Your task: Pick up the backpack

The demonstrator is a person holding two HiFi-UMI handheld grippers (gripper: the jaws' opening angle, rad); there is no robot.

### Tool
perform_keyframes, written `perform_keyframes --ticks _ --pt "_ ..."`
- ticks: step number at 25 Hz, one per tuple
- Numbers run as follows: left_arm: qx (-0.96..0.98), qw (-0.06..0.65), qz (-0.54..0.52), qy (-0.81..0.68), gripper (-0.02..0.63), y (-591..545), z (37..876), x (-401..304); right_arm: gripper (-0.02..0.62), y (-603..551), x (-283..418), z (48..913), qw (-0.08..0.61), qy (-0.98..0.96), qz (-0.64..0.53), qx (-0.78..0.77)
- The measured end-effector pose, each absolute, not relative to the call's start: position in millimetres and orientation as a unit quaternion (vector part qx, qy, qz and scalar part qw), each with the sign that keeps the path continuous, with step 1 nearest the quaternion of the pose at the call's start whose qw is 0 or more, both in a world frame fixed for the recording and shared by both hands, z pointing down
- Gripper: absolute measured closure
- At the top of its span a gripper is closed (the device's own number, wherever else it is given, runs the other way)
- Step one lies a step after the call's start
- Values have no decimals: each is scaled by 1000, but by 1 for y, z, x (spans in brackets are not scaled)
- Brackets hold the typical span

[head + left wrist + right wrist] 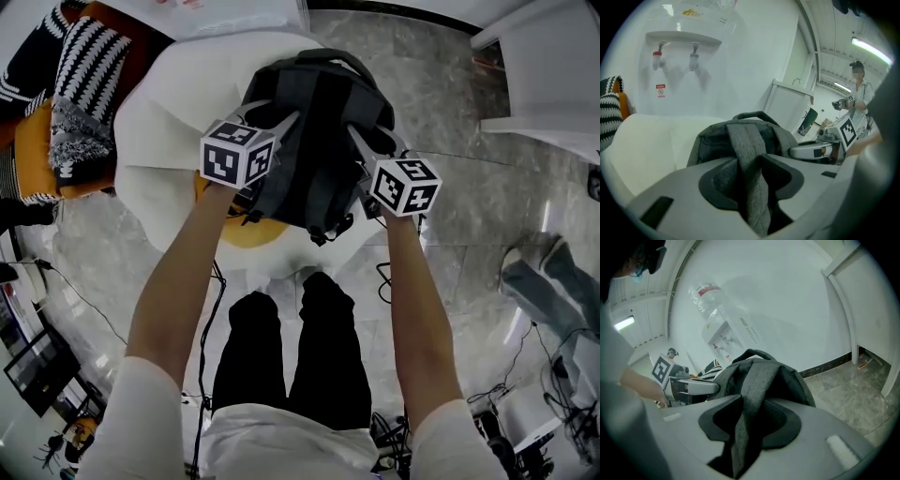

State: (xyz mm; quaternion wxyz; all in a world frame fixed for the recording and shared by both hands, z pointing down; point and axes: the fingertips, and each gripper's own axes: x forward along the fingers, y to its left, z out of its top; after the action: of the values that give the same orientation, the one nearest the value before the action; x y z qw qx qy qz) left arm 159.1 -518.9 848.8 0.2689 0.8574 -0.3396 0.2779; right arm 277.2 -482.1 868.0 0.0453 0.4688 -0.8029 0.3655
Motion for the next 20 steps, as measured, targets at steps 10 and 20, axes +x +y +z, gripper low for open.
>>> perform_keyframes --ticks 10,20 --pt "859 261 291 -330 520 -502 819 151 525 -462 271 835 48 -805 373 458" --pt "855 275 297 -324 546 -458 786 135 544 -420 256 795 45 -804 387 448"
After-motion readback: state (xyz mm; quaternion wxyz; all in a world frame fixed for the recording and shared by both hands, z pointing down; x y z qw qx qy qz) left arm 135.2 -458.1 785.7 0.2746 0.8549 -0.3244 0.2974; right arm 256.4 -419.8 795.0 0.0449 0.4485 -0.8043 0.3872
